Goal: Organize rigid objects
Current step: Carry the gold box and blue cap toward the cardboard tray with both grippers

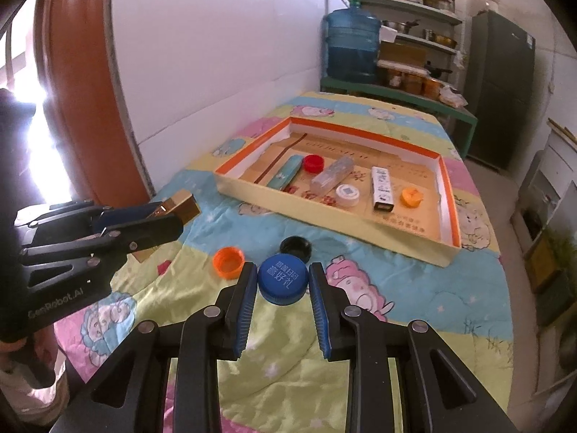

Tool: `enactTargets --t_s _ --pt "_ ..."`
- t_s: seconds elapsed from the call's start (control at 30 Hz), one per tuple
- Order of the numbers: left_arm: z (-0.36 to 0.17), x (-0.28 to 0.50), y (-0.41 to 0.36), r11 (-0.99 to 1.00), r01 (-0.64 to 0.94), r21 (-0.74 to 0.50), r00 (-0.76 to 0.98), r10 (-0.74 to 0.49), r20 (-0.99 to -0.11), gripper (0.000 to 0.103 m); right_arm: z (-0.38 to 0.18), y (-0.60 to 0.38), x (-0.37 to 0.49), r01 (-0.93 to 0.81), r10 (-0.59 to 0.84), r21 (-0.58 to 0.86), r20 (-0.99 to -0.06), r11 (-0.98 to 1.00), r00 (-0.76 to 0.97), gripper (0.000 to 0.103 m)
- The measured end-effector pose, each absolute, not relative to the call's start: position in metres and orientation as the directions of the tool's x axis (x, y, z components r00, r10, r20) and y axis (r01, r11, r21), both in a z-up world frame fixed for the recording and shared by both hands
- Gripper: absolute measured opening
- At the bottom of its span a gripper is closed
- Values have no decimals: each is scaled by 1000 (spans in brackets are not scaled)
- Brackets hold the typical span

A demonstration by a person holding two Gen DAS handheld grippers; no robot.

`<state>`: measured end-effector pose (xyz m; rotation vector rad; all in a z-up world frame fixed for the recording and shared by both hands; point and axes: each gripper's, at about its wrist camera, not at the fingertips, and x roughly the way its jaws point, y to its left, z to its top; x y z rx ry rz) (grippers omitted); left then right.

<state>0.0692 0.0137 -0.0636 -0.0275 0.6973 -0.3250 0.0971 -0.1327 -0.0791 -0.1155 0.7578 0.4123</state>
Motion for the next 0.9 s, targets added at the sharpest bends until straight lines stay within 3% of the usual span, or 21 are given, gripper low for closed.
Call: enactTargets --t_s 0.9 --pt "-35 144 4 954 275 -122 725 -289 -625 18 -56 -175 153 -327 271 45 -672 944 689 30"
